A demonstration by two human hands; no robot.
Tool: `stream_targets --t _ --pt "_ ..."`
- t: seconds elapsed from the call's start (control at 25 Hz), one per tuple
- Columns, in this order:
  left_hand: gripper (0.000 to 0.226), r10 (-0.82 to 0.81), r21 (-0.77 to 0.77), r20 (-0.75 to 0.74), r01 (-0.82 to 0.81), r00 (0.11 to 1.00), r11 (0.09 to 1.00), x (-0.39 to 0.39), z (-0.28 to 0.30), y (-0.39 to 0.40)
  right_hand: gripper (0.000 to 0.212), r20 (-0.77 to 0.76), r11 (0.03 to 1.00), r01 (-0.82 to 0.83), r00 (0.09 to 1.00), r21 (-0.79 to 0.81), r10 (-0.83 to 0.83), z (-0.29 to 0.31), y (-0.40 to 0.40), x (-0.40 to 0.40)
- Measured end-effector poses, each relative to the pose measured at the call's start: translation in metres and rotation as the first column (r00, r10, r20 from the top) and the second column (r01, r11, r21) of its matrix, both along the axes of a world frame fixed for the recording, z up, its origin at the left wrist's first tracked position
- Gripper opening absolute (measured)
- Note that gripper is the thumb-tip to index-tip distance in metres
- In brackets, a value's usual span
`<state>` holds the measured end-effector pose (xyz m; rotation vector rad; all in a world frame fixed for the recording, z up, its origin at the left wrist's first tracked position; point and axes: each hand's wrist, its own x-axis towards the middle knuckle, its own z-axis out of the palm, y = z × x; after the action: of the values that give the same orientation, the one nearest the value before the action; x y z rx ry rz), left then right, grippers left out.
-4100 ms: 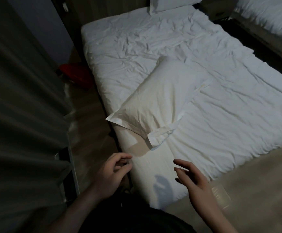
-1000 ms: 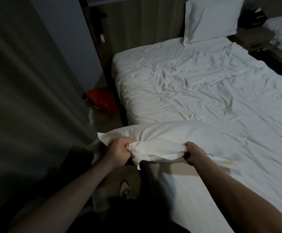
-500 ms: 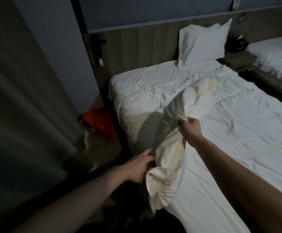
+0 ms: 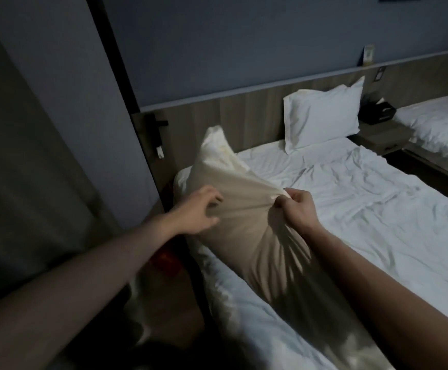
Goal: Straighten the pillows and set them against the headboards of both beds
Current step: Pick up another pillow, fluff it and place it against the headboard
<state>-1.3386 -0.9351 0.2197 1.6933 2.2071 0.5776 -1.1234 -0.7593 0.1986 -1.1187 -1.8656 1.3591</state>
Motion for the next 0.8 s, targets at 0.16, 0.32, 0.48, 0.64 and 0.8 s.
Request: stream_targets --t 0.16,0.32,0.48,0.64,0.8 --pt "0.081 0.102 -0.016 -0.247 -0.11 0.964 0.994 -0.086 0.035 0.037 0.026 0.002 0.989 -0.143 0.99 0.038 0.143 0.019 0.029 -0.03" --pt "0.12 0.061 -0.264 -0.292 -0.142 0.954 0.954 -0.145 0.04 0.065 0.028 -0.017 0.974 -0.224 0.974 0.027 0.224 0.029 0.054 -0.058" --pt "0.134 -0.011 -0.467 -0.315 -0.145 0.949 0.872 -0.196 0.023 0.094 0.015 -0.059 0.973 -0.23 0.972 -0.009 0.229 0.032 0.072 -0.092" --pt "0.11 -0.164 -0.505 -0.397 -0.066 0.903 0.86 -0.251 0.023 0.118 0.013 -0.055 0.974 -0.225 0.973 -0.023 0.223 0.029 0.083 -0.14" --pt "0.079 -0.14 -0.401 -0.227 0.039 0.964 0.915 -0.308 0.001 0.121 0.02 -0.046 0.973 -0.217 0.976 -0.084 0.213 0.018 0.092 -0.192"
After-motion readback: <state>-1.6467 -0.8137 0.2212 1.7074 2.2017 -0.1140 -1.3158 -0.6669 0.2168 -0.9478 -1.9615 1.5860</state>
